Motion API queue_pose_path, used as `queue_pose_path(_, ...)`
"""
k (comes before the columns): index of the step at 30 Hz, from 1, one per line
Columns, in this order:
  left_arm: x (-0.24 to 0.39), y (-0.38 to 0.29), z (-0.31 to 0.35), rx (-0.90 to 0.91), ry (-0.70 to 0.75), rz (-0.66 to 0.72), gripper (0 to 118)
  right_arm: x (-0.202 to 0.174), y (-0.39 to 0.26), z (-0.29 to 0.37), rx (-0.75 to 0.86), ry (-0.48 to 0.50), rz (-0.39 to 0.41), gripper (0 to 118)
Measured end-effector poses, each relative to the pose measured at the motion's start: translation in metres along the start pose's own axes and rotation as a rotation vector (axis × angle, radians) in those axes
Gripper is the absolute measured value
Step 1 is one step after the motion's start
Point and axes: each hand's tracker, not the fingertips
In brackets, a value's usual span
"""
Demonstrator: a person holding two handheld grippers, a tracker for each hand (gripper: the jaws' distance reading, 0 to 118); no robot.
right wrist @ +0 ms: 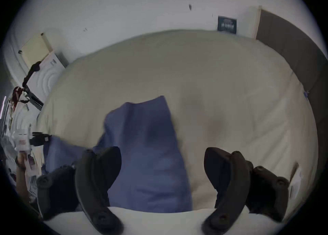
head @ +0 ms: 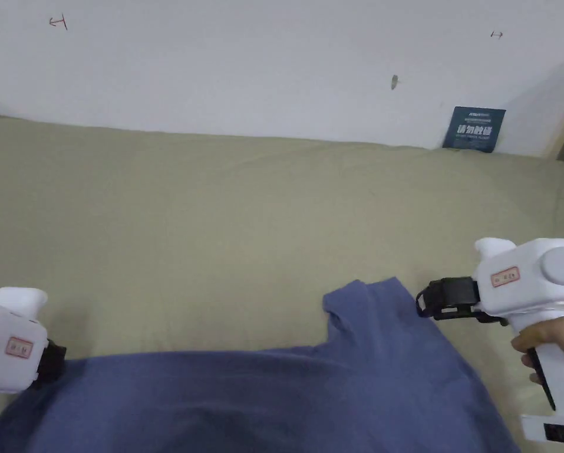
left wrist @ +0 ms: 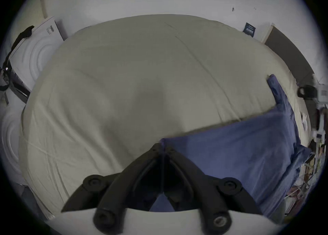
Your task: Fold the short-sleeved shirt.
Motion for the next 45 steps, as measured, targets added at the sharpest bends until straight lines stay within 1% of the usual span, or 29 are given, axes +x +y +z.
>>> queue_pose_path(1, -0.001, 0.0, 0.001, 0.001, -0.004, 0.01, 0, -0.001, 0.001, -0.006, -0.035, -0.006, 0.032, 101)
queue_pose_path(3, -0.004, 0.0, -0.001, -0.003, -0.002, 0.016, 0, -0.002, 0.007, -0.022, -0.087, -0.059, 0.075, 101)
queue_pose_path(5, -0.005, -0.001, -0.002, -0.008, 0.003, 0.019, 0, -0.005, -0.001, -0.033, -0.141, -0.048, 0.121, 99)
queue_pose_path(6, -0.006, -0.002, -0.003, -0.014, -0.001, 0.019, 0, -0.008, -0.003, -0.036, -0.155, -0.06, 0.131, 96)
queue_pose_path(7, -0.006, -0.002, -0.005, -0.019, -0.005, 0.02, 0, -0.011, -0.006, -0.038, -0.168, -0.055, 0.141, 88)
queue_pose_path(8, -0.006, -0.004, -0.006, -0.02, -0.004, 0.021, 0, -0.008, -0.008, -0.045, -0.171, -0.047, 0.138, 84)
queue_pose_path(9, -0.005, -0.004, -0.006, -0.022, -0.004, 0.02, 0, -0.011, -0.01, -0.046, -0.185, -0.055, 0.135, 84)
queue_pose_path(10, -0.005, -0.006, -0.007, -0.022, -0.006, 0.016, 0, -0.015, -0.013, -0.044, -0.169, -0.134, 0.16, 76)
queue_pose_path(12, -0.003, -0.005, -0.008, -0.024, -0.009, 0.01, 0, -0.024, -0.016, -0.038, -0.167, -0.131, 0.167, 64)
queue_pose_path(13, -0.003, -0.005, -0.008, -0.023, -0.007, 0.008, 0, -0.028, -0.015, -0.034, -0.172, -0.144, 0.159, 43)
queue_pose_path(14, -0.002, -0.005, -0.008, -0.021, -0.006, 0.008, 0, -0.033, -0.015, -0.03, -0.17, -0.151, 0.171, 3)
queue_pose_path(15, -0.003, -0.005, -0.009, -0.02, -0.007, 0.009, 0, -0.037, -0.017, -0.024, -0.132, -0.142, 0.178, 1)
queue_pose_path(17, -0.002, -0.004, -0.008, -0.018, -0.014, 0.008, 0, -0.047, -0.021, -0.015, -0.144, -0.122, 0.206, 1)
queue_pose_path(19, -0.002, -0.004, -0.003, -0.004, -0.029, 0.013, 0, -0.052, -0.023, -0.003, -0.13, -0.104, 0.187, 1)
queue_pose_path(20, -0.003, -0.004, 0.002, 0.009, -0.046, 0.019, 0, -0.056, -0.021, 0.003, -0.1, -0.076, 0.182, 1)
queue_pose_path(21, -0.003, -0.005, 0.007, 0.021, -0.061, 0.022, 0, -0.058, -0.021, 0.01, -0.077, -0.049, 0.192, 1)
queue_pose_path(22, -0.002, -0.006, 0.014, 0.046, -0.072, 0.017, 0, -0.062, -0.023, 0.022, -0.059, -0.059, 0.201, 1)
queue_pose_path(23, -0.003, -0.006, 0.022, 0.061, -0.076, 0.008, 0, -0.066, -0.025, 0.035, -0.02, -0.061, 0.225, 1)
queue_pose_path(24, -0.003, -0.007, 0.03, 0.07, -0.081, -0.004, 0, -0.069, -0.025, 0.043, -0.015, -0.042, 0.25, 1)
queue_pose_path(28, -0.004, -0.012, 0.071, 0.137, -0.086, -0.057, 0, -0.08, -0.039, 0.095, 0.03, -0.011, 0.283, 1)
queue_pose_path(30, -0.006, -0.018, 0.093, 0.182, -0.105, -0.078, 0, -0.083, -0.048, 0.119, 0.055, 0.002, 0.284, 1)
queue_pose_path(36, -0.011, -0.059, 0.153, 0.213, -0.126, -0.139, 0, -0.085, -0.096, 0.184, 0.088, 0.057, 0.305, 1)
queue_pose_path(41, -0.023, -0.108, 0.182, 0.202, -0.176, -0.144, 0, -0.078, -0.156, 0.217, 0.076, 0.099, 0.265, 1)
queue_pose_path(45, -0.029, -0.156, 0.189, 0.193, -0.175, -0.162, 0, -0.072, -0.206, 0.226, 0.044, 0.099, 0.226, 1)
